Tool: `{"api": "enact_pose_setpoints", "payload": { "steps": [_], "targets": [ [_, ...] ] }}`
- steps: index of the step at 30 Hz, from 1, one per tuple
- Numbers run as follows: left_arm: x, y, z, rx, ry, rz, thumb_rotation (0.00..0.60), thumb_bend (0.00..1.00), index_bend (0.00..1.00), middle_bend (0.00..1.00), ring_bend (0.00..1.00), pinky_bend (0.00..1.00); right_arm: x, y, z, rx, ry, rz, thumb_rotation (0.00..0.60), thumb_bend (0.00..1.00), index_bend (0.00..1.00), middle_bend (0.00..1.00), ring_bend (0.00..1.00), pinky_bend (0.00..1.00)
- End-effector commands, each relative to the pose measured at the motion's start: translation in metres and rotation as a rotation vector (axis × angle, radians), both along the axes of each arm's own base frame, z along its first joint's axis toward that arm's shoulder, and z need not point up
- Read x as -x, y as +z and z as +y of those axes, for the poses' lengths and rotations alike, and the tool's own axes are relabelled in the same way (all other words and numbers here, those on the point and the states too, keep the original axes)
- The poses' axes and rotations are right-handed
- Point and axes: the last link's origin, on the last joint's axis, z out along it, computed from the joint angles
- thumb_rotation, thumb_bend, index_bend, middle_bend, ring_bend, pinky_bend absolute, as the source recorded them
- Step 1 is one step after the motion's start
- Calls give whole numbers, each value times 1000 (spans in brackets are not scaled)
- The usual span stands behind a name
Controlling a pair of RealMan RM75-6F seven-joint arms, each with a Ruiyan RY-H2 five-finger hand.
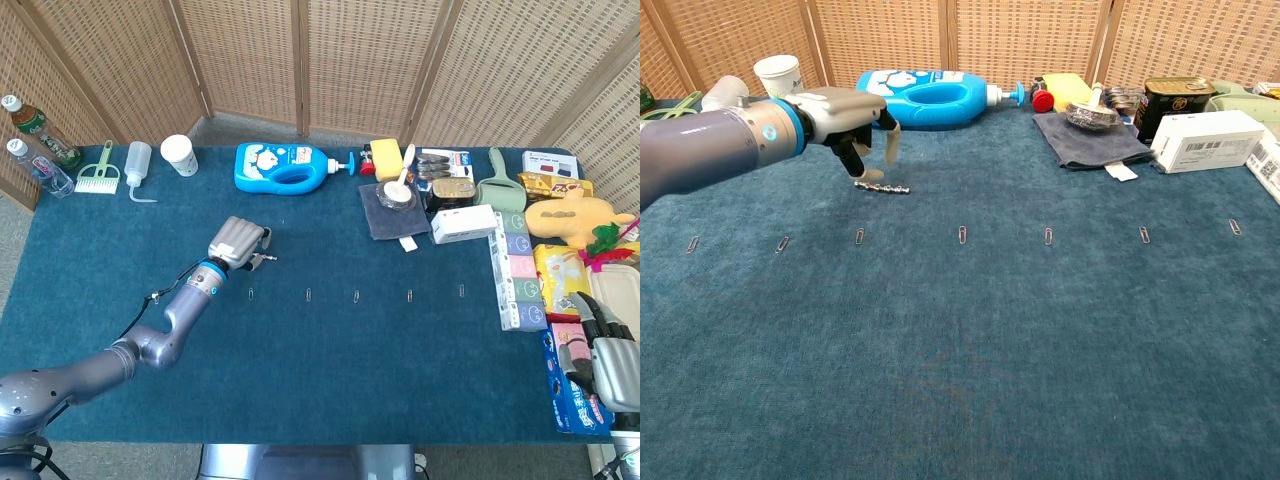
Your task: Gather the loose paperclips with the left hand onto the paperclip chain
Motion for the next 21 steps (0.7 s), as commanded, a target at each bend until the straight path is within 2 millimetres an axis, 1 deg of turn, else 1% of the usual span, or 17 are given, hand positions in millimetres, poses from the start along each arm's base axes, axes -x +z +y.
{"api": "enact_pose_setpoints", "payload": {
  "steps": [1, 15, 21],
  "targets": [
    [-1, -6, 0, -1, -4, 12, 600, 312, 494, 1000, 1000, 1000, 1, 1, 1, 5, -4, 1, 600, 511, 0, 117, 107, 227],
    [-4, -21, 6, 5, 13, 35, 600, 312, 498, 1000, 1000, 1000, 3, 7, 3, 20, -20, 9, 600, 510, 0, 117, 107, 227],
    [-10, -26, 8, 8, 6, 33, 600, 312, 498, 1000, 1000, 1000, 7, 8, 5, 26, -30, 8, 600, 511, 0, 117, 107, 227]
  ]
}}
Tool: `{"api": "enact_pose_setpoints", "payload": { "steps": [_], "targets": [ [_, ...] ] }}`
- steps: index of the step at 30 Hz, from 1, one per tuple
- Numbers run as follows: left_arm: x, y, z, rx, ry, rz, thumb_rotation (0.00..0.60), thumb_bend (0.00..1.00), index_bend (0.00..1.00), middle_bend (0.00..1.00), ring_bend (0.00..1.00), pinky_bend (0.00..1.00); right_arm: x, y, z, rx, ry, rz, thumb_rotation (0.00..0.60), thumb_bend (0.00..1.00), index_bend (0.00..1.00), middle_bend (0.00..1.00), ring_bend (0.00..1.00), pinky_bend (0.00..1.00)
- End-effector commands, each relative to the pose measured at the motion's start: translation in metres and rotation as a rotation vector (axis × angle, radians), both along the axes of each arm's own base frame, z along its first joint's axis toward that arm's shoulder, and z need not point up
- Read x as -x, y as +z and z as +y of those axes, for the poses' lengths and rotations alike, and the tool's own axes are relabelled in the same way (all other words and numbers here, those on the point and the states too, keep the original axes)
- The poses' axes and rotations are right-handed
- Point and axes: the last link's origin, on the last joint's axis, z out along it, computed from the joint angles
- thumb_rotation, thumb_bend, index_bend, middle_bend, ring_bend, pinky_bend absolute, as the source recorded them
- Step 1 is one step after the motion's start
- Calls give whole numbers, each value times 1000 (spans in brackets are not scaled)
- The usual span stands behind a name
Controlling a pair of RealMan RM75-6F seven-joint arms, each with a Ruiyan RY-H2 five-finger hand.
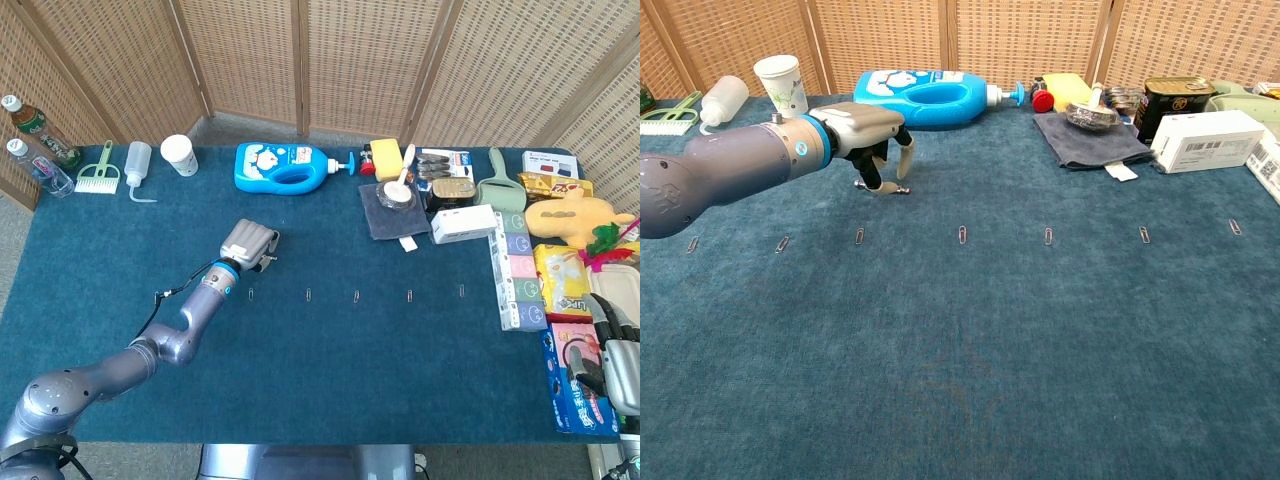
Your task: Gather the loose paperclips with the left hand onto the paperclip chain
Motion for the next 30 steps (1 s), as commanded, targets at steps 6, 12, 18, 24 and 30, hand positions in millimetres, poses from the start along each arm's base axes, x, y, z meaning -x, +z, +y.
{"api": "enact_pose_setpoints", "payload": {
  "steps": [6, 12, 18, 24, 30],
  "targets": [
    [-7, -5, 0, 10, -11, 4, 600, 312, 494, 1000, 1000, 1000, 2, 1, 1, 6, -5, -2, 600, 511, 0, 117, 106, 227],
    [-8, -8, 0, 14, -11, 13, 600, 312, 489, 1000, 1000, 1000, 4, 3, 3, 9, -10, -3, 600, 511, 0, 117, 106, 227],
    [-8, -10, 1, 11, -5, 21, 600, 311, 486, 1000, 1000, 1000, 6, 4, 4, 15, -14, -4, 600, 511, 0, 117, 106, 227],
    [-8, -10, 4, 9, 3, 29, 600, 312, 486, 1000, 1000, 1000, 7, 5, 5, 19, -16, -4, 600, 510, 0, 117, 106, 227],
    [-6, -9, 3, 7, 2, 34, 600, 312, 486, 1000, 1000, 1000, 8, 4, 5, 20, -18, -6, 600, 510, 0, 117, 106, 227]
  ]
}}
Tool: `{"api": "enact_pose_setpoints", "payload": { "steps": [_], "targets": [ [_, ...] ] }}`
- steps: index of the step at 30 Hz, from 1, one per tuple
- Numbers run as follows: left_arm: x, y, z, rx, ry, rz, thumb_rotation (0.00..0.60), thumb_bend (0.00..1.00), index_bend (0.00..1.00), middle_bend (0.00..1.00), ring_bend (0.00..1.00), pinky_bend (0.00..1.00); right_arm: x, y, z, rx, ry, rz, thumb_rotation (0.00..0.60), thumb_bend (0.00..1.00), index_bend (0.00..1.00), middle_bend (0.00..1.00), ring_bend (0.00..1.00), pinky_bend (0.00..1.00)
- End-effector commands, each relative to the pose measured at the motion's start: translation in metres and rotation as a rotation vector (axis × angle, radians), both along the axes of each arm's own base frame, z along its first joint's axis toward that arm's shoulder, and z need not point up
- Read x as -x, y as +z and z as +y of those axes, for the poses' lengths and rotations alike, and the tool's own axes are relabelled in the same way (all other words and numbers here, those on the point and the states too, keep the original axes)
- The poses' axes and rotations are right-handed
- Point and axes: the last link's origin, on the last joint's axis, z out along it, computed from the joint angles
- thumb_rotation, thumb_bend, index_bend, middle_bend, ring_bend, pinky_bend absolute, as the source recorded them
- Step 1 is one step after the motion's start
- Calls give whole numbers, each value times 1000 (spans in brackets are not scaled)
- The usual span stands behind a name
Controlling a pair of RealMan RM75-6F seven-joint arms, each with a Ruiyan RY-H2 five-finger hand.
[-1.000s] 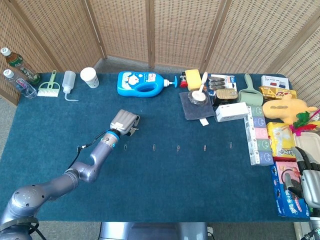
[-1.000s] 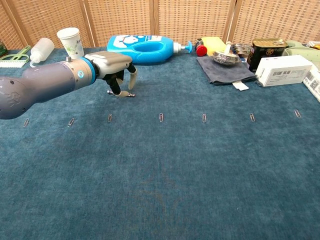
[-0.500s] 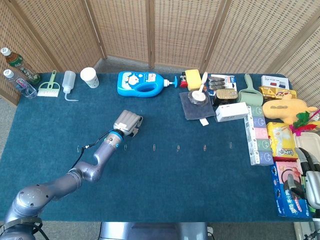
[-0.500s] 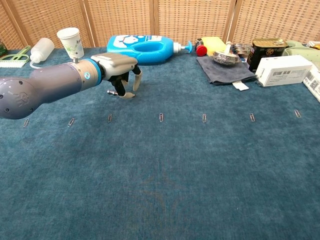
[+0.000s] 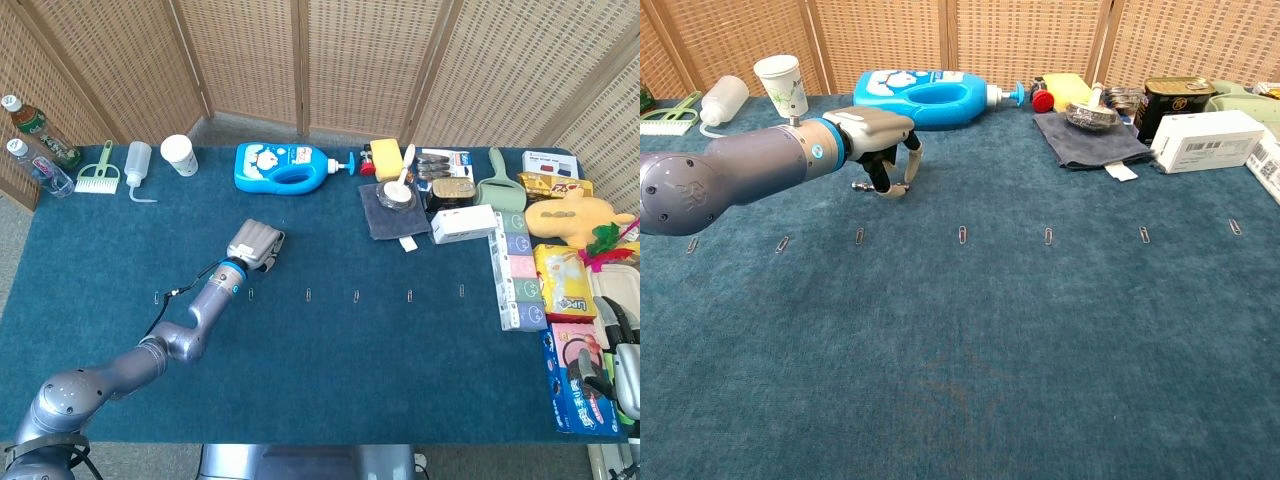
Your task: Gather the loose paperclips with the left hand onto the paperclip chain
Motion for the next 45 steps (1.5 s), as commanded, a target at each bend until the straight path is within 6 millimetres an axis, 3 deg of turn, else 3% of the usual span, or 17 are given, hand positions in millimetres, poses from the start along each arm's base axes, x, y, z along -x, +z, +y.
{"api": "enact_pose_setpoints", "payload": {
  "steps": [1, 35, 45],
  "targets": [
    [1, 0, 0, 0, -1, 3, 600, 312, 486, 1000, 1000, 1000, 0, 0, 0, 1, 0, 0, 600, 510, 0, 117, 106, 227],
    [3, 1, 2, 4, 18, 51, 600, 325, 551, 1000, 1000, 1000, 3, 1, 2, 12, -7, -5, 600, 511, 0, 117, 106, 227],
    [2, 6, 4, -6, 22, 49, 600, 322, 527, 1000, 1000, 1000, 3, 1, 3, 13, -6, -7, 600, 510, 0, 117, 105, 227]
  ]
}}
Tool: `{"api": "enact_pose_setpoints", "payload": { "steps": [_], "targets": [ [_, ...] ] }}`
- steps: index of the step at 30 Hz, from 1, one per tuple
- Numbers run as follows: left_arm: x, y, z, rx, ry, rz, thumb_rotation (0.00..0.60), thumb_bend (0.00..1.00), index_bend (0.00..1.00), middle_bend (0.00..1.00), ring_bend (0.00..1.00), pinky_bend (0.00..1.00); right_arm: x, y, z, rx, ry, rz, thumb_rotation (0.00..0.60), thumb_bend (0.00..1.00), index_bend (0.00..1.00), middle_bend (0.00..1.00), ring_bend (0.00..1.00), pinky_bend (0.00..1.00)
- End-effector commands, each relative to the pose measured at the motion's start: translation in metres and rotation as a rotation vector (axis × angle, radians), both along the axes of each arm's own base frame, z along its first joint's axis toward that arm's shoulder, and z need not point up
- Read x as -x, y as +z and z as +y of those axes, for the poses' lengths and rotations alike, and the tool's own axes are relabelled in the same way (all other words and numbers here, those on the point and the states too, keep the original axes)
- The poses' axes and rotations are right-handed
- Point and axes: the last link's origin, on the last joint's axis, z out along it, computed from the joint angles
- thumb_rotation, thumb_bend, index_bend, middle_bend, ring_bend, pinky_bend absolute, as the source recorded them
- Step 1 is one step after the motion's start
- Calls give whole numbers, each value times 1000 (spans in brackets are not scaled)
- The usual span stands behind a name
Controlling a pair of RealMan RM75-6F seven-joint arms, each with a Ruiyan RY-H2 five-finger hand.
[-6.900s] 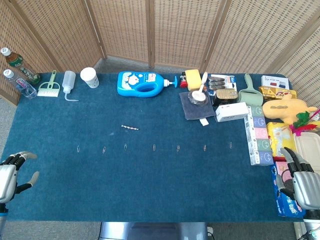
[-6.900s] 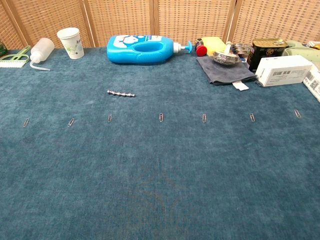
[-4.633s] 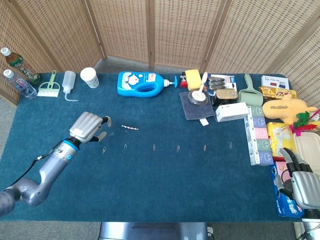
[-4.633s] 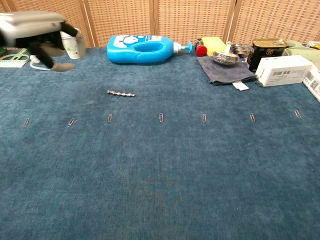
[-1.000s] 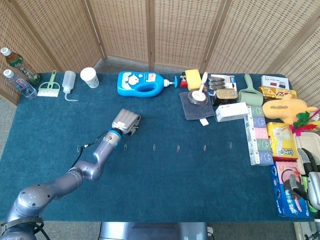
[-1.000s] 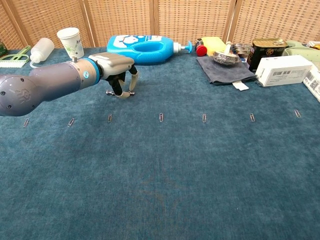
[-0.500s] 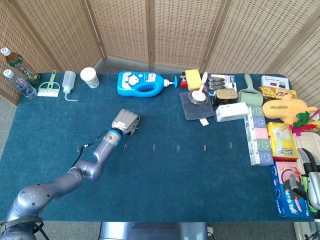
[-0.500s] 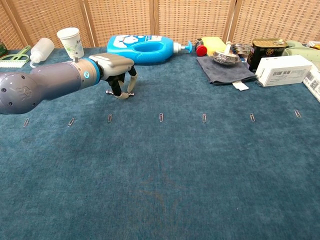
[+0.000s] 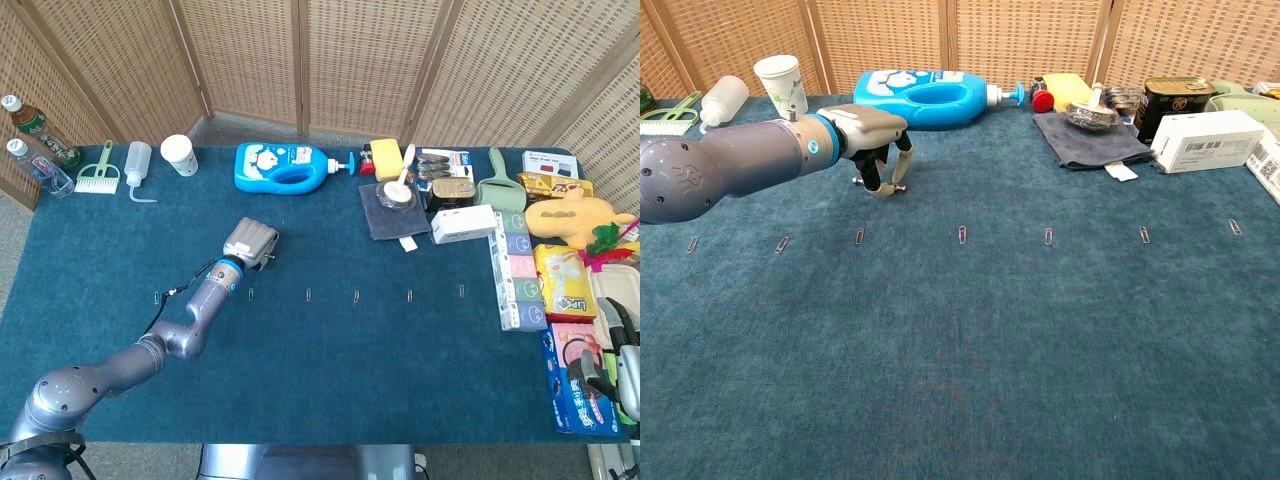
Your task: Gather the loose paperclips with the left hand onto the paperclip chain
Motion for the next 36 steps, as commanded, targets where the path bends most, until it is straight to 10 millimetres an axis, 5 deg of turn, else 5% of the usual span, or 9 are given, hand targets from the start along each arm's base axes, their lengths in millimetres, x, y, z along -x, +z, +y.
{"api": "enact_pose_setpoints", "payload": {
  "steps": [1, 36],
  "targets": [
    [0, 1, 0, -1, 1, -1, 600, 322, 524, 1000, 1000, 1000, 0, 0, 0, 2, 1, 0, 600, 510, 0, 117, 105, 227],
    [-4, -3, 1, 14, 10, 52, 600, 322, 510, 1000, 1000, 1000, 2, 3, 5, 18, -5, -6, 600, 510, 0, 117, 104, 227]
  ]
}}
